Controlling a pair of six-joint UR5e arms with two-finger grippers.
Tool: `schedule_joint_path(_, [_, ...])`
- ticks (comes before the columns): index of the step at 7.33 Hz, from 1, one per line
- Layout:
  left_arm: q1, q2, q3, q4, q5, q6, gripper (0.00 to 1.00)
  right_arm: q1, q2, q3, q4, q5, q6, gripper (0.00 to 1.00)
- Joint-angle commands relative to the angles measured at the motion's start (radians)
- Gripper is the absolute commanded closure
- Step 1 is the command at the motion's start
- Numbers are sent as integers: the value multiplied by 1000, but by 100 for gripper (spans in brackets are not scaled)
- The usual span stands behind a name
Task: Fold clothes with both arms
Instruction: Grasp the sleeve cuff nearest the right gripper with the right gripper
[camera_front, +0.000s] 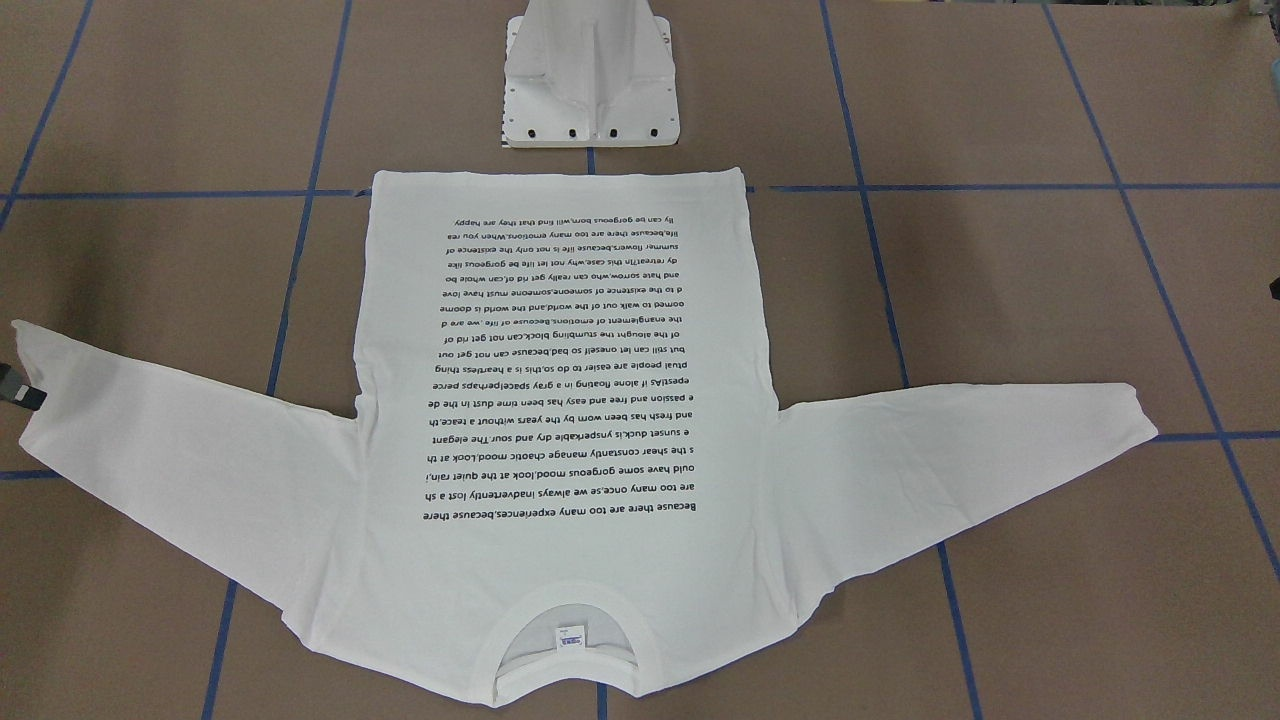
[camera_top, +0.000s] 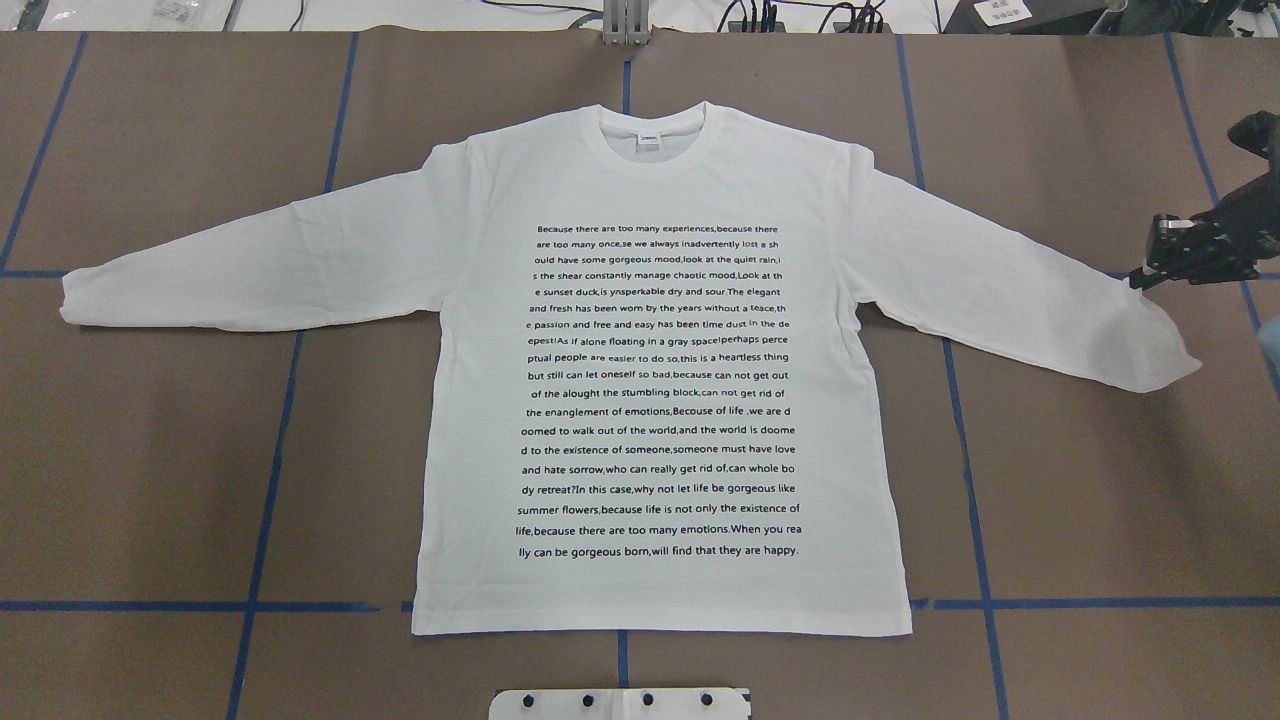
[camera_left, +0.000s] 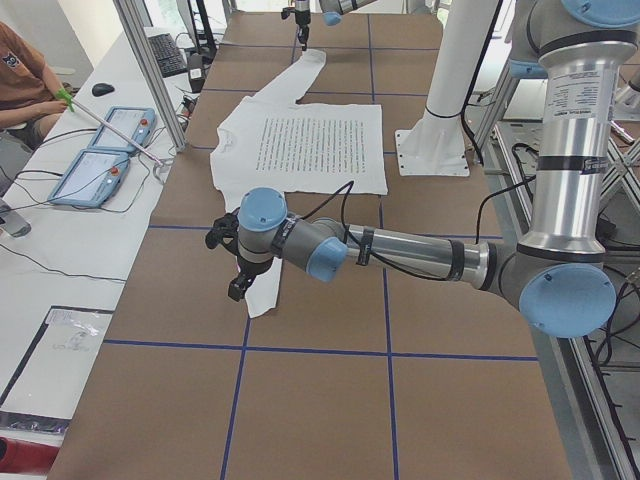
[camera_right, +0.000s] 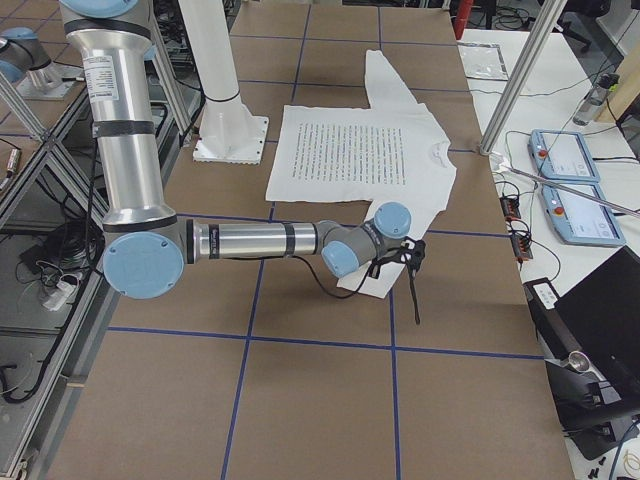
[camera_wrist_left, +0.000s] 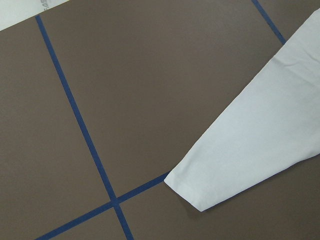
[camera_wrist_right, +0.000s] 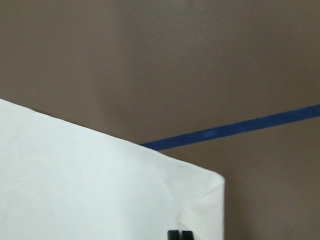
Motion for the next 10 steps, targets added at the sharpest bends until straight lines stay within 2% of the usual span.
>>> schedule_joint_path(1, [0,0,-23,0,-14,0,0,-131,189,34,-1,-52,353,100])
schedule_joint_path(2, [0,-5,-23,-3,-14,2,0,-193,299,-4,-4,-133,477,100])
schedule_joint_path(4, [0,-3,-23,-17,-14,0,0,-245,624,-176,-58,-199,697,100])
schedule_joint_path(6, [0,-3,-23,-17,-14,0,0,-409,879,-324,-64,-408,843,100])
schedule_joint_path(8, [0,-2,-23,-17,-14,2,0,-567,994,-423,-50,-606,865,100])
schedule_joint_path(9, [0,1,-26,-17,-16,0,0,-602,1016,-466,10,-623,865,100])
schedule_joint_path(10, [0,4,-28,-17,-16,0,0,-641,1018,-498,53,-682,865,100])
